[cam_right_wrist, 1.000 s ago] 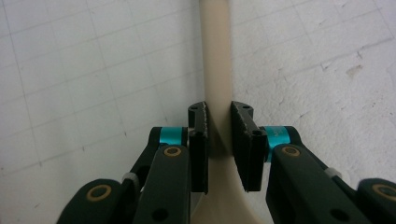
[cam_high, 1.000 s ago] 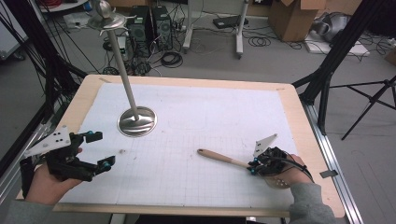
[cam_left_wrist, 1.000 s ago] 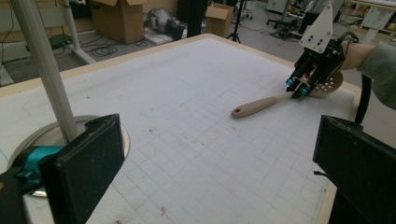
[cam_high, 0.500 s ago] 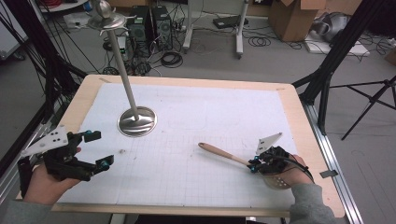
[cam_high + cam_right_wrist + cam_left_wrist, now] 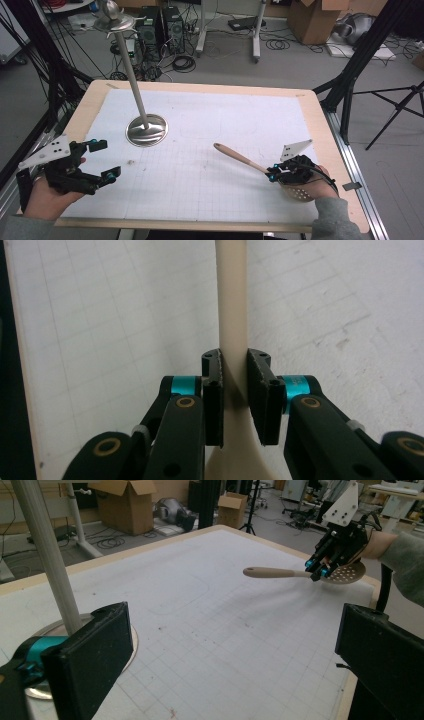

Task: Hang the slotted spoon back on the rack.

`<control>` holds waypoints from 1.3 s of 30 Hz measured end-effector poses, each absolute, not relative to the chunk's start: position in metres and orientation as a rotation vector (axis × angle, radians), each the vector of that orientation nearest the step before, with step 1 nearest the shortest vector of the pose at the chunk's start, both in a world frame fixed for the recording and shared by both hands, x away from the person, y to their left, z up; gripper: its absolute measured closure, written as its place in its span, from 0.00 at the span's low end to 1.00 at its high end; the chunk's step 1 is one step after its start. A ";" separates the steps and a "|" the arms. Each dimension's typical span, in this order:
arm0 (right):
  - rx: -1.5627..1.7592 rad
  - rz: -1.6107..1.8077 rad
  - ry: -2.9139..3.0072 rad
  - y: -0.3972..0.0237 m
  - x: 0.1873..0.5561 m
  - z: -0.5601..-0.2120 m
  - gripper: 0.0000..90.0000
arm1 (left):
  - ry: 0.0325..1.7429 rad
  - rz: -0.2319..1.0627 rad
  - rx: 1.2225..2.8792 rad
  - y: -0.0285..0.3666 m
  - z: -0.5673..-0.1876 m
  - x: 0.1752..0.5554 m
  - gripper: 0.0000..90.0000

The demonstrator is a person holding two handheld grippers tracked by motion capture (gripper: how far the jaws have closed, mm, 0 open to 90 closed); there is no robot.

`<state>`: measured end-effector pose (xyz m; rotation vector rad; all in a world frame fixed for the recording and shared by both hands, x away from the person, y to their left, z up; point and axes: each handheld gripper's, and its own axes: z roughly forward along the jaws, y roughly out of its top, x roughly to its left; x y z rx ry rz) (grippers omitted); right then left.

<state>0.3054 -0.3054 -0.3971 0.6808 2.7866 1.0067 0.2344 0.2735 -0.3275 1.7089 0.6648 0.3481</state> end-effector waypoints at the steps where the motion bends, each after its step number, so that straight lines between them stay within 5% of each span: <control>1: 0.682 1.025 2.777 -0.306 0.306 -0.395 0.87 | 0.664 0.348 1.707 0.274 -0.328 0.235 0.03; 39: 0.727 1.332 2.497 -0.272 0.316 -0.336 0.87 | 0.704 0.374 1.682 0.290 -0.330 0.224 0.03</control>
